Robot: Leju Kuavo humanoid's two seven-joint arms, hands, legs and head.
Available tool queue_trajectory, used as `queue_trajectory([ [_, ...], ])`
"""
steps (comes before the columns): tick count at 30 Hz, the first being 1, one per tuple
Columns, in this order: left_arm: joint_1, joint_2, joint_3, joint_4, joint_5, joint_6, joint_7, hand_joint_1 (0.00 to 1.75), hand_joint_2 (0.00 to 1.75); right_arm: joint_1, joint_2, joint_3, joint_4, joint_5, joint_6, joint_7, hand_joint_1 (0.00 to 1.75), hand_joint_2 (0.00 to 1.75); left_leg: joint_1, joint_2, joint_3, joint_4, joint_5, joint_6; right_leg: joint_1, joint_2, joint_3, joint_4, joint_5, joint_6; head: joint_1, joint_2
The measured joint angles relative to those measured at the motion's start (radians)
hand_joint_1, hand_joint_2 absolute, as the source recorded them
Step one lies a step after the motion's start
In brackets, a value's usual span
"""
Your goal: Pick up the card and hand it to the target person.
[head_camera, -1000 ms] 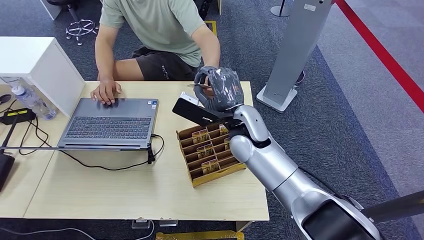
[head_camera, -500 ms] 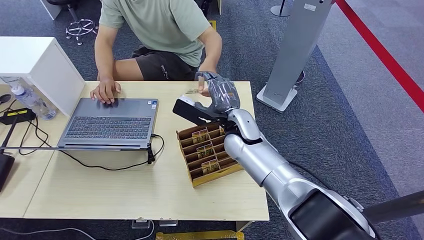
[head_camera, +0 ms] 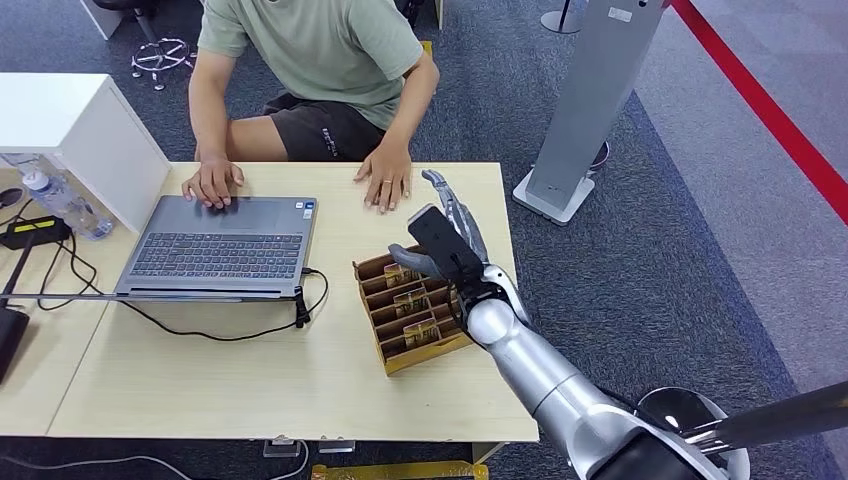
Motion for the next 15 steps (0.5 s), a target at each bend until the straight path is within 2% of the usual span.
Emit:
queue_trajectory([
  [4, 0.003, 0.0, 0.001, 0.0, 0.011, 0.002, 0.01, 0.0, 0.0, 0.147, -0.06, -0.047, -0.158, -0.095, 0.029, 0.005, 0.0, 1.75, 0.0, 0.0, 0.0, 0.0, 0.0, 0.0, 0.0, 0.0, 0.0, -0.001, 0.0, 0.0, 0.0, 0.0],
  [9, 0.006, 0.0, 0.002, 0.0, 0.021, 0.004, 0.009, 0.0, 0.0, 0.302, -0.137, -0.105, -0.343, -0.116, 0.032, 0.029, 0.0, 1.75, 0.0, 0.0, 0.0, 0.0, 0.0, 0.0, 0.0, 0.001, 0.0, -0.001, 0.0, 0.0, 0.0, 0.0],
  [15, 0.005, 0.0, 0.004, 0.0, 0.031, 0.006, 0.0, 0.0, 0.0, 0.416, -0.19, -0.149, -0.481, -0.127, 0.046, 0.049, 0.0, 1.75, 0.0, 0.001, 0.0, 0.0, 0.0, 0.0, 0.0, 0.001, 0.0, -0.001, 0.0, 0.0, -0.001, 0.0],
])
